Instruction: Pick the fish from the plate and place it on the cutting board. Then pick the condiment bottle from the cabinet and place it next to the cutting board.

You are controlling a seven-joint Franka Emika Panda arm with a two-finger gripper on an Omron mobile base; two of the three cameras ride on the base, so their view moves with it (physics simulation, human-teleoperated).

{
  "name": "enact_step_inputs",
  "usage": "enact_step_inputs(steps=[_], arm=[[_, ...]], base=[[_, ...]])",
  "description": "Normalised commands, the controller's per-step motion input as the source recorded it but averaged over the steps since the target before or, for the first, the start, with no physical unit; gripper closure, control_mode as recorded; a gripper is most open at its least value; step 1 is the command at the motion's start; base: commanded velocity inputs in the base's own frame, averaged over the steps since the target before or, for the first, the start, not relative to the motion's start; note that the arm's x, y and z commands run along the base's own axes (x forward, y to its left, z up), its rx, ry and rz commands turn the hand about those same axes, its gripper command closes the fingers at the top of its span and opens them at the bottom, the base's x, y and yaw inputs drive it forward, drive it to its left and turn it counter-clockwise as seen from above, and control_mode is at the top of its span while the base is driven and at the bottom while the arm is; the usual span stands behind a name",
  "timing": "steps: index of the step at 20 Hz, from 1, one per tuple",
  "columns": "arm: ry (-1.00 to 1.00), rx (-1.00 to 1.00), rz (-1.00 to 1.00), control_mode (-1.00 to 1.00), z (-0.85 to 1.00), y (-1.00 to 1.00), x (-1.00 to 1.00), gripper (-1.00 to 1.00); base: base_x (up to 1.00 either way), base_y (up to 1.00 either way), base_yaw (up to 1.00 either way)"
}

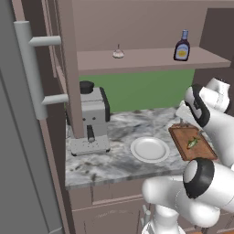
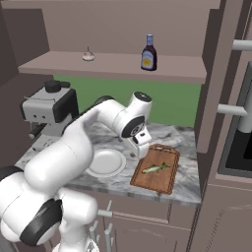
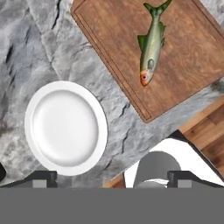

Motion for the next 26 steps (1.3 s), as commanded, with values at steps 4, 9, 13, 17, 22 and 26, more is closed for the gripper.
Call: enact_step_inputs(steps=[4, 9, 13, 17, 22, 26], arm=[[0.00, 0.04, -0.04, -1.00, 0.07, 0.24, -0.10, -1.00], [-0.02, 0.03, -0.04, -1.00, 0.05, 0.26, -0.12, -1.00], [-0.05, 0.03, -0.02, -1.00, 0.10, 0.25, -0.11, -1.00], [-0.04, 0.03, 0.00, -1.00, 0.15, 0.18, -0.01, -1.00], [-0.02, 0.02, 0.00, -1.00, 0.13, 0.13, 0.00, -1.00], [0.02, 0.06, -0.03, -1.00, 0.14, 0.02, 0.00, -1.00]], base=[[0.00, 0.00, 0.00], [0.00, 0.00, 0.00], [0.00, 0.00, 0.00], [0.00, 0.00, 0.00], [0.00, 0.00, 0.00], [0.00, 0.00, 0.00]])
